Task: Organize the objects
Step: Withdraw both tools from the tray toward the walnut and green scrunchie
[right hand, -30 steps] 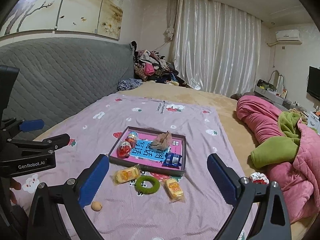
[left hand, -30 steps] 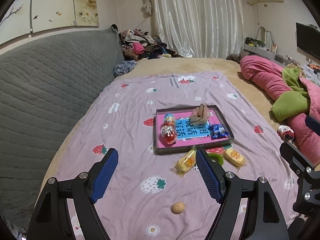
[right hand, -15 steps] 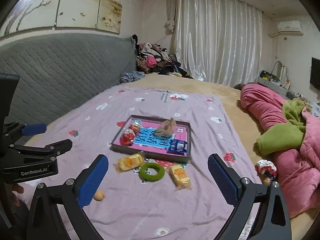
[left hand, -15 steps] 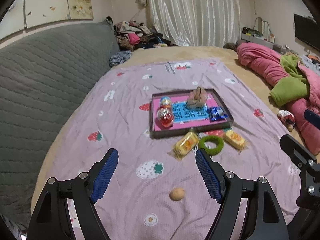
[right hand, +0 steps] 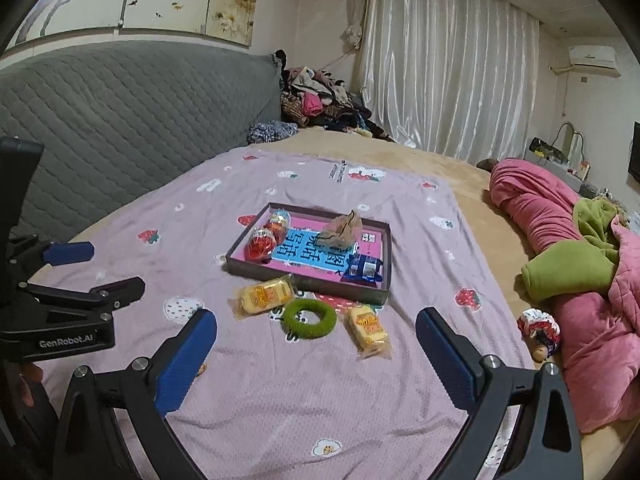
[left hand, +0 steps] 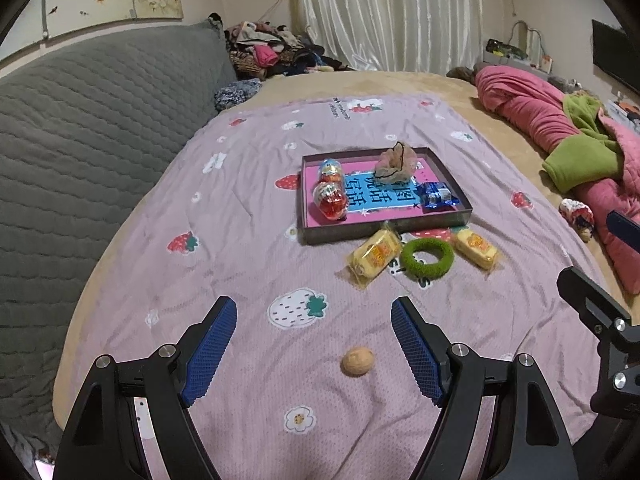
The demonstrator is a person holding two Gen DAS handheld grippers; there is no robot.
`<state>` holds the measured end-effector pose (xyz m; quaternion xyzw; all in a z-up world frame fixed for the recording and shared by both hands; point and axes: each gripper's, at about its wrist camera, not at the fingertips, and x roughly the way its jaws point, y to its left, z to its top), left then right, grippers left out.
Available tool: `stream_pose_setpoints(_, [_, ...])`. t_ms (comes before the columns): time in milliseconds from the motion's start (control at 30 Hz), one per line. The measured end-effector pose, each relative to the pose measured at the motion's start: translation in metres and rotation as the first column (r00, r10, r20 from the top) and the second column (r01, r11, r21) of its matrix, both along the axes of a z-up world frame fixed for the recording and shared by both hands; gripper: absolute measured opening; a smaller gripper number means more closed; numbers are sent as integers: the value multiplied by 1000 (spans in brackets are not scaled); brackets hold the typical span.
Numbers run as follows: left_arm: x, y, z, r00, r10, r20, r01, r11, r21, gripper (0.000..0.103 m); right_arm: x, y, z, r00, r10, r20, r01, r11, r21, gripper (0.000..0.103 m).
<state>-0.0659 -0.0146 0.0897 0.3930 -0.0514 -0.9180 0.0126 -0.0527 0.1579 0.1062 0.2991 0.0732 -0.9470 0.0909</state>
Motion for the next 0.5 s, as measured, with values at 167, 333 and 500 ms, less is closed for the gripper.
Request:
stream_pose_setpoints(167, [-1,-3,-11,1000,4,25,-4,1000,-1,81,0,-4,-9,1000,8,16,-8,1000,25,101])
stream_pose_setpoints(333, [1,-2,-25,999,-9,46,9,1000,5,81,-1,-7,-18,999,16,36,-17,999,31,101])
stream_pose_setpoints(500, [2,0,-39,997,-24,67,24,1000,0,81,-2,-7,-24,999,20,48,-21,999,27,101])
